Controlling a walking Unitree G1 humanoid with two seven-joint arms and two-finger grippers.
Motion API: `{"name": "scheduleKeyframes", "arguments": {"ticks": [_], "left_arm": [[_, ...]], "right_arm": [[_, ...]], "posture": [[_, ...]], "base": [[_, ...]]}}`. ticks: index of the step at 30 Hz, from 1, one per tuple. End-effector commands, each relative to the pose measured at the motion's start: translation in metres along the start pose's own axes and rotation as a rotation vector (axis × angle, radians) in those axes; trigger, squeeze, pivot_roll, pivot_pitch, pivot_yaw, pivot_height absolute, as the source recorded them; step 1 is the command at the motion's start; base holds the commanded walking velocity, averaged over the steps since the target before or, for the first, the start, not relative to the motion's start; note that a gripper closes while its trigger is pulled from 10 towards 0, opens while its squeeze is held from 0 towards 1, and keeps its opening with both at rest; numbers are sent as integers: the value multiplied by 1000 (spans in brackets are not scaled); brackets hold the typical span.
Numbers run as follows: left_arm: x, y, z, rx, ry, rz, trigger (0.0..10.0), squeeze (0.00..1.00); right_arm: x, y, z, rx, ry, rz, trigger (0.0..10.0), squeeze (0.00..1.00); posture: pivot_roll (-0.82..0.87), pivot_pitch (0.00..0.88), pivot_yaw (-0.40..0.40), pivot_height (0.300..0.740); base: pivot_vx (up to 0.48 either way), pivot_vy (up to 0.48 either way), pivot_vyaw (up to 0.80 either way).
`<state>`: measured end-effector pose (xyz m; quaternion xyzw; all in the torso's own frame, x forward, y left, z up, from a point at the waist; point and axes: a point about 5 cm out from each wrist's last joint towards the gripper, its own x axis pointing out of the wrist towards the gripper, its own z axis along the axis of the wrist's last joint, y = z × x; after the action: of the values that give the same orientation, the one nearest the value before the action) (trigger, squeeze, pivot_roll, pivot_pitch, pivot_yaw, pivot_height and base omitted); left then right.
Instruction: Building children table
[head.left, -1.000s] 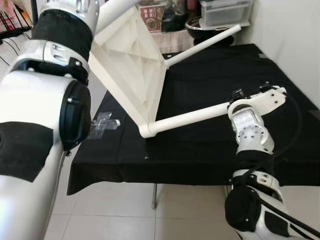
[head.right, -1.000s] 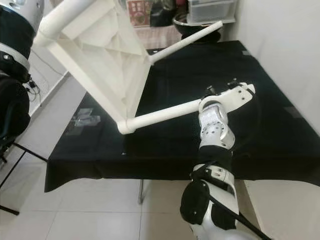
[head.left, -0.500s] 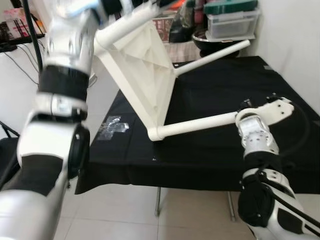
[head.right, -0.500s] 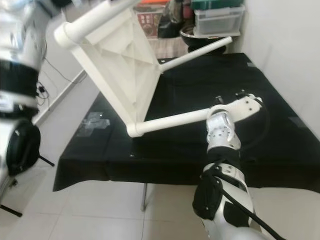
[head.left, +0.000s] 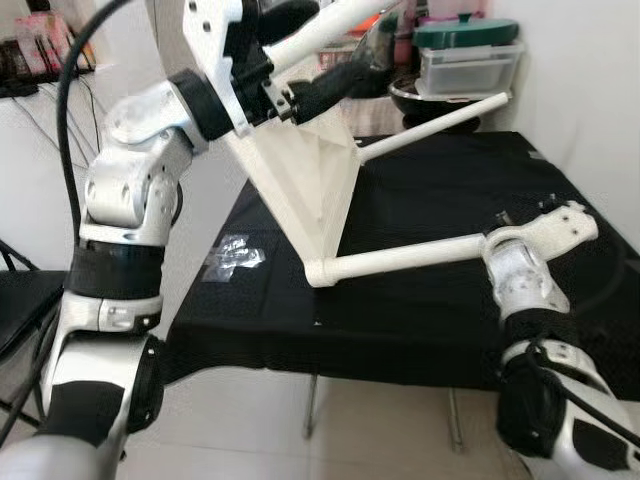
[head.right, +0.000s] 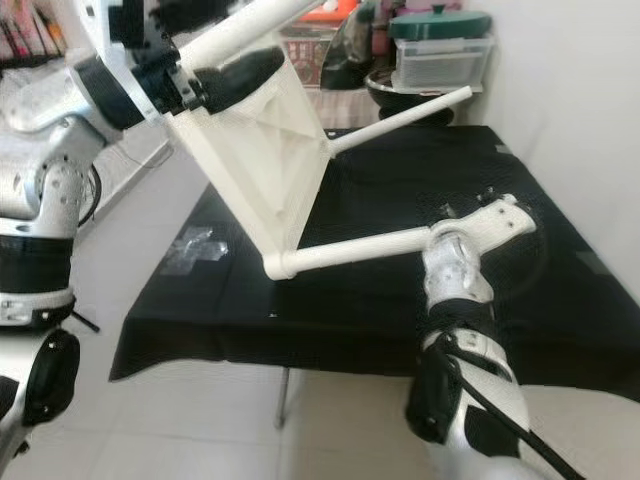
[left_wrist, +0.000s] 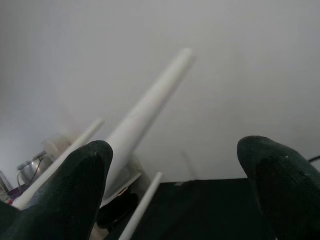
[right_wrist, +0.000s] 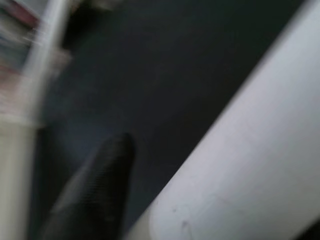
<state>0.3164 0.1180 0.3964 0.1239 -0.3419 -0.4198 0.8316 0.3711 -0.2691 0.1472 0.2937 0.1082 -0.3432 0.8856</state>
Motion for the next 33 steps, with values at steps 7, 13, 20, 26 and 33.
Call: {"name": "scheduleKeyframes", "arguments": {"ticks": [7, 13, 20, 26, 33], "left_arm": [[-15, -5, 5, -28, 50, 42, 10000, 0], [-16, -7, 10, -26, 48, 52, 10000, 0], [-15, -13, 9, -42, 50, 56, 10000, 0], [-15, -15, 10, -48, 48, 59, 10000, 0], [-15, -18, 10, -57, 49, 62, 10000, 0]], "right_arm": [[4, -40, -43, -207, 128, -180, 10000, 1000], [4, -18, -21, -73, 57, -83, 10000, 1000], [4, -7, 5, -69, -79, -46, 10000, 1000], [-1, 7, 34, -251, -293, -11, 10000, 1000], [-4, 7, 51, -509, -459, -97, 10000, 1000]], "posture": [[11, 141, -9, 740], [2, 132, -7, 740], [-5, 121, -9, 740], [-7, 117, -11, 740], [-11, 116, -13, 740]], "base": [[0, 0, 0], [0, 0, 0], [0, 0, 0], [0, 0, 0], [0, 0, 0]]}}
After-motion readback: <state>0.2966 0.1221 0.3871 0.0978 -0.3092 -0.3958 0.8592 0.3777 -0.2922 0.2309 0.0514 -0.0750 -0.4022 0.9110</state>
